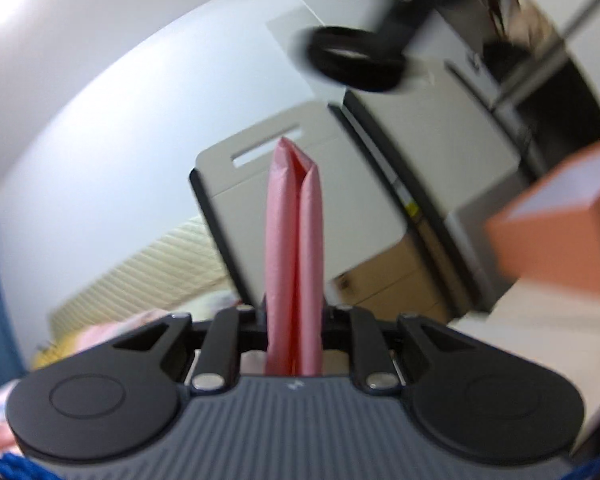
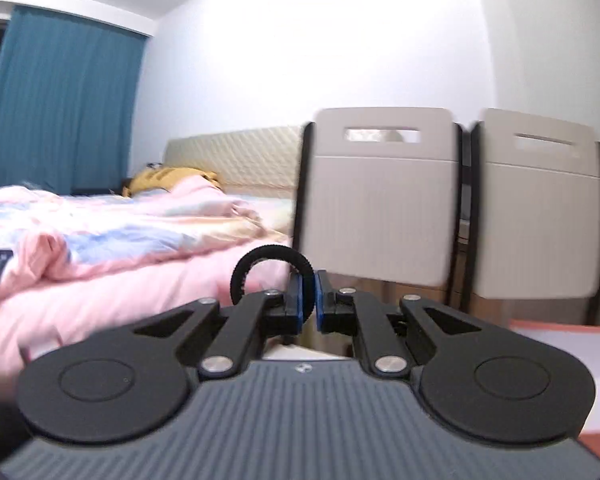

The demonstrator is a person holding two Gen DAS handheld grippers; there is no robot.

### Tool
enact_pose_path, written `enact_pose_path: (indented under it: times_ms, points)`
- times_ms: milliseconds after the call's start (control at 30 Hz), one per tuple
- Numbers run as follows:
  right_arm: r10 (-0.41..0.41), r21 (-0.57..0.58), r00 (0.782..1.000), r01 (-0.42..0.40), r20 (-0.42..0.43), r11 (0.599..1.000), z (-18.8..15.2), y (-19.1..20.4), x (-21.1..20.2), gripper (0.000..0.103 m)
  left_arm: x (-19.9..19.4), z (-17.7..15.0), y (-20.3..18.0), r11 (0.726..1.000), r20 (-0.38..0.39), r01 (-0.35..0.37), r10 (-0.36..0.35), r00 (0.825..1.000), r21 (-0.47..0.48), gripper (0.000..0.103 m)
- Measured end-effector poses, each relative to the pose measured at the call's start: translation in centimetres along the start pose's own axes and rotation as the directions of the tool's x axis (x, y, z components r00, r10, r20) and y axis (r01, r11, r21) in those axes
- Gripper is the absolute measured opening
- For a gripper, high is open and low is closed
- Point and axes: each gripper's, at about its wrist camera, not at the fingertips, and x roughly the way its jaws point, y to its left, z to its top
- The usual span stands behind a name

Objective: Fold shopping bag
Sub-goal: 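Bring the black band in the right gripper over the pink tube's folded end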

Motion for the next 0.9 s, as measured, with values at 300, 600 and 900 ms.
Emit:
enact_pose_path:
  times_ms: [300,600,900]
  points:
    - [0.063,-0.034,0.987,-0.069,-0.149,0.997,-3.5,3.4,9.3,0.01,3.2,-4.6,-2.4,0.999,-0.081,-0.015,0.019,0.997,0.045,0.018]
    - [0.04,-0.026,0.976,-0.046,-0.213,0.999,-6.0,4.2,13.8,0.011,3.8,-5.8,-1.5,0.999,-0.13,0.018,-0.023,0.991,-0.043,0.018]
    - [-0.004,-0.019,0.986,0.001,-0.164,1.0,-6.9,4.5,14.3,0.017,2.7,-5.3,-1.5,0.997,-0.13,0.024,-0.034,0.991,-0.078,0.019]
